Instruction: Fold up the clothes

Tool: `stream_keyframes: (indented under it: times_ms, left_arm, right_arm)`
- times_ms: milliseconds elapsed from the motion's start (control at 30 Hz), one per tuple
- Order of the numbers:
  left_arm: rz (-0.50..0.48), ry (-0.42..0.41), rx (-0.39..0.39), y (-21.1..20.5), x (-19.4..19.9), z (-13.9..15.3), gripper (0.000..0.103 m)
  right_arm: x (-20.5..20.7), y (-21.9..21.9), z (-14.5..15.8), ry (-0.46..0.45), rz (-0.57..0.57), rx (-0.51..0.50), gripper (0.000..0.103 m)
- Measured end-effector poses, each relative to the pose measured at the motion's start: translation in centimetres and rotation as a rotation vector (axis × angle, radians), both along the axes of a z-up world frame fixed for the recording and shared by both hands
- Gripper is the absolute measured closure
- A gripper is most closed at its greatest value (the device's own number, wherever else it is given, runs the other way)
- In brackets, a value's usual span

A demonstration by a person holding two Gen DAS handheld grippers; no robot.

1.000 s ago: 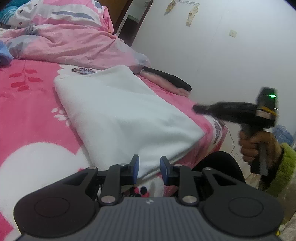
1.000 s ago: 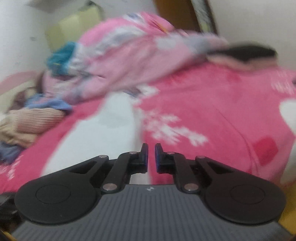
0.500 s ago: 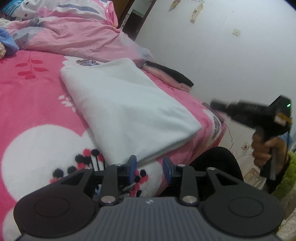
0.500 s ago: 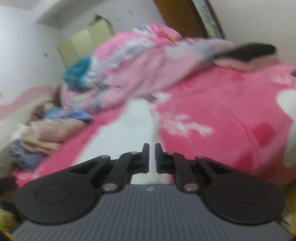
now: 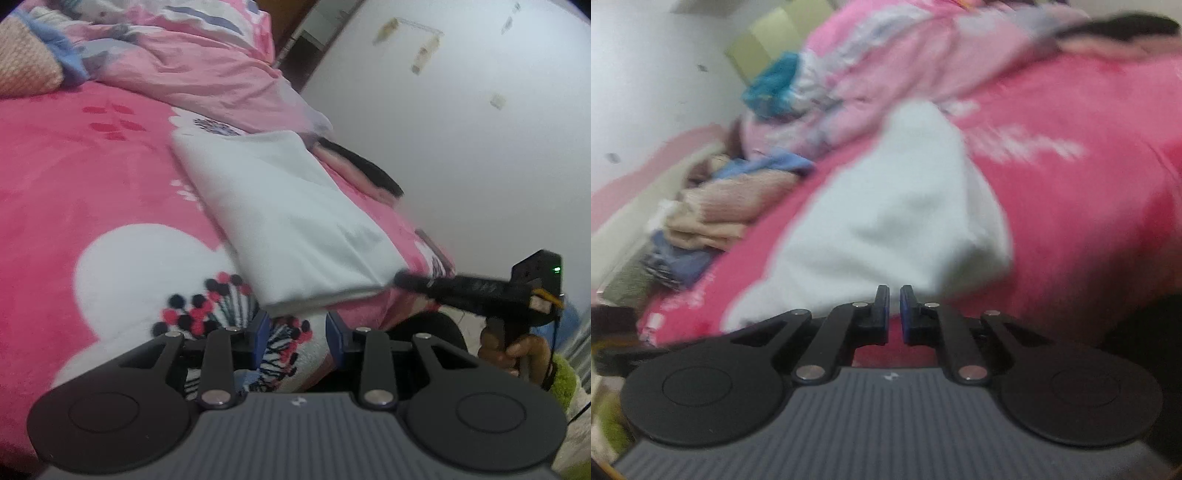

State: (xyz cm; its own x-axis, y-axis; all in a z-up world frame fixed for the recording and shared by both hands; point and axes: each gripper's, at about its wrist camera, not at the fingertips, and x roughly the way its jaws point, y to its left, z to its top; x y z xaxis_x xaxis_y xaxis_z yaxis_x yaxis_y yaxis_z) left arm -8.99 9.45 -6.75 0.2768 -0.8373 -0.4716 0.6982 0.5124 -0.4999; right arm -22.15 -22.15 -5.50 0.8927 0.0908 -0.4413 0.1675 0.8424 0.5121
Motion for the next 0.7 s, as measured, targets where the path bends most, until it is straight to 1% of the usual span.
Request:
stream_keyframes:
  times_ms: [100,233,300,367,433,500,600,633,700]
  left_arm:
    - [0.039,0.018,-0.009,0.5,0.3,0.0,0.069]
    - [0.071,0.030,-0.027,1.3,0.2,0.2,0.069]
    - [0.084,0.027,-0.034,1.7,0.1,0.4,0.069]
    - [0.088,0.029,-0.049,1.8,0.4,0.6,0.069]
    - [0.071,0.032,-0.066,0.8,1.4,0.9,0.068]
    - [0.055,0.035,-0.082,-0.2,2.4,1.3,0.068]
    - [0.026,0.043,-0.100,-2.4,4.0,1.8,0.068]
    - [0.014,0.048,-0.102,-3.6,4.5,2.0,0.068]
    - [-0.009,0.044,-0.111,-5.8,5.3,2.0,0.068]
  right_arm:
    - [2.5,1.2,1.4,-0.091,0.070,-0.010,0.096]
    - [6.5,1.5,-0.6,-0.058,0.121,0.068,0.096]
    - [6.9,2.3,-2.6,-0.007,0.164,0.138,0.097]
    - [5.9,4.0,-3.6,0.015,0.214,0.127,0.097]
    - [4.9,5.0,-3.7,0.055,0.260,0.111,0.096]
    - [4.1,4.5,-2.8,0.063,0.251,0.071,0.096]
    - [4.0,1.7,0.7,-0.025,0.174,0.003,0.096]
    - [4.5,0.5,1.9,-0.052,0.152,-0.024,0.096]
    - [6.9,-1.6,3.7,-0.051,0.125,-0.127,0.096]
